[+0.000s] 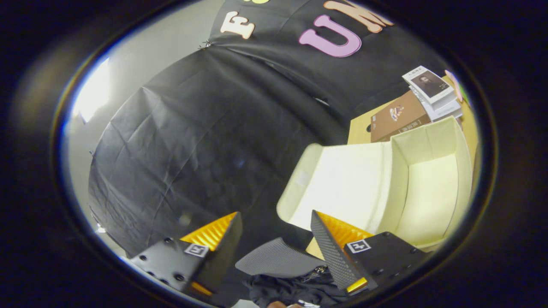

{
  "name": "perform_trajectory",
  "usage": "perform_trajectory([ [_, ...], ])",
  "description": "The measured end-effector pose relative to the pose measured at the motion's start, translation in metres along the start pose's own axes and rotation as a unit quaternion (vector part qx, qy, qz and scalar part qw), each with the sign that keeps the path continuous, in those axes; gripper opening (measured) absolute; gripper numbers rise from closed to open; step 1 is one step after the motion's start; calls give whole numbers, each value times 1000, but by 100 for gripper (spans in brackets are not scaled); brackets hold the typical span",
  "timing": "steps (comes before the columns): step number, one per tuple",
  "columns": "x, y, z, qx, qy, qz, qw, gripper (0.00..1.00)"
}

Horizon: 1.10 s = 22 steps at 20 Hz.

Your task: Open the storage box then place both shoes into the box .Put the left shoe in first, then the right shoe, with the right side of both shoes facing outward in a uniform manner.

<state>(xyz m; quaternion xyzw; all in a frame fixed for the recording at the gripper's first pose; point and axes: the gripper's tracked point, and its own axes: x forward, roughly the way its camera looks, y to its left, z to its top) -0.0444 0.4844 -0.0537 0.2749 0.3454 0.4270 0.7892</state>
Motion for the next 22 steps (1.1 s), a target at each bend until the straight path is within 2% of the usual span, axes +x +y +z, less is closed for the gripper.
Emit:
perform_trajectory([
  [2, -4, -11, 4, -8, -12, -16, 1000, 100],
  [6, -24, -38, 24, -12, -37, -51, 998, 100],
  [11, -72, -88, 58, -6, -83, -112, 990, 100],
  [17, -143, -164, 87, 6, -122, -209, 970, 100],
  [22, -202, -227, 77, 14, -103, -305, 947, 100],
])
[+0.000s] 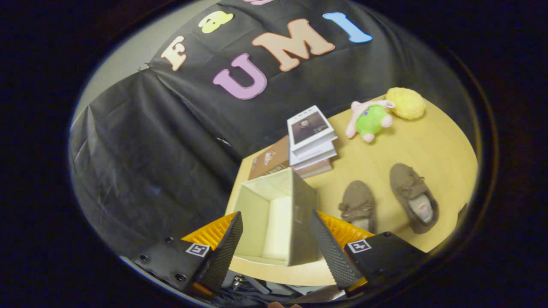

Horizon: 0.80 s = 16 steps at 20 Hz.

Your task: Open the storage box then place both shoes into the box .Put the left shoe in first, then the right shoe, with the right side of both shoes facing outward in a uniform manner.

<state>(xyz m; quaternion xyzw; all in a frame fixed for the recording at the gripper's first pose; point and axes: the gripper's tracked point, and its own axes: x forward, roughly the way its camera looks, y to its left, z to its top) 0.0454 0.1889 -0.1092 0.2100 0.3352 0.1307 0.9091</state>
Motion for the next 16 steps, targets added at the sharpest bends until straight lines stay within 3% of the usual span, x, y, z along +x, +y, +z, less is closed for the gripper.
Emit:
perform_trajectory([
  [6, 9, -87, -31, 41, 57, -83, 994, 99],
  [11, 35, -140, -66, 38, 117, -132, 984, 99],
  [16, 57, -173, -85, -7, 160, -172, 972, 78],
])
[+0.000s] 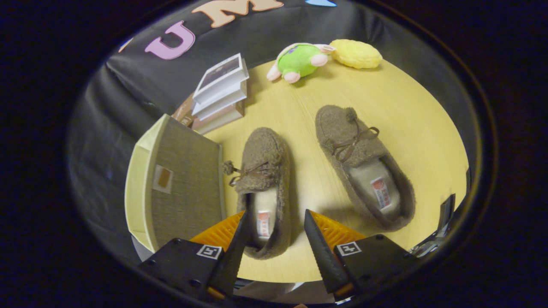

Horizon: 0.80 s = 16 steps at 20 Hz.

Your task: Open the storage box then place both shoes into the box .Put the left shoe in first, then the right shoe, with the right side of both shoes facing outward in a uniform manner.

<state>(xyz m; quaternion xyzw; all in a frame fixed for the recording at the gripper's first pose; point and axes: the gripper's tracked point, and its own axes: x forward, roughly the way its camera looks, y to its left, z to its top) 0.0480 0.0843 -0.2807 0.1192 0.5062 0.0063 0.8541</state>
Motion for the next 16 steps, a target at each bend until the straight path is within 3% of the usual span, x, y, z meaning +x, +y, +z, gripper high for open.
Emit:
perform_trajectory([
  [2, 9, -2, -2, -13, 9, -10, 1000, 70],
  [4, 16, -3, -1, -23, 10, -15, 1000, 69],
  [13, 23, -8, -10, -25, 45, -38, 998, 9],
  [16, 20, -10, -9, -13, 48, -39, 998, 4],
])
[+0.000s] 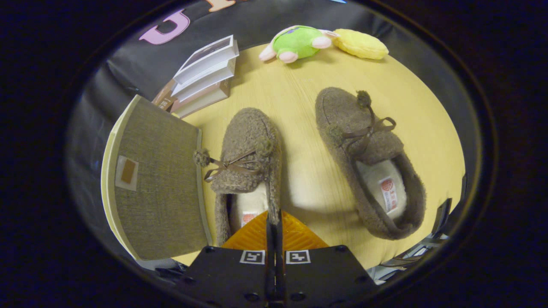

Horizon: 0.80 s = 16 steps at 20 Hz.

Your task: Open the storage box then place both shoes into the box .Put the left shoe in first, then the right shoe, with the right side of both shoes facing outward in a uniform manner.

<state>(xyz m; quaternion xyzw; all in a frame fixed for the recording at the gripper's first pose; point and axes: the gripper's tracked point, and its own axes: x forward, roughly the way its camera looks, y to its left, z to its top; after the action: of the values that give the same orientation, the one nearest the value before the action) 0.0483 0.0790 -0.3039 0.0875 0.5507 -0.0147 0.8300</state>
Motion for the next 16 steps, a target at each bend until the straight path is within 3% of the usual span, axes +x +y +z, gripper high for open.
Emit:
perform_trajectory([
  [4, -3, 2, 2, 1, -14, 9, 1000, 4],
  [11, -26, -2, 5, 63, -21, 36, 997, 4],
  [16, -55, 12, 11, 108, -28, 89, 990, 4],
])
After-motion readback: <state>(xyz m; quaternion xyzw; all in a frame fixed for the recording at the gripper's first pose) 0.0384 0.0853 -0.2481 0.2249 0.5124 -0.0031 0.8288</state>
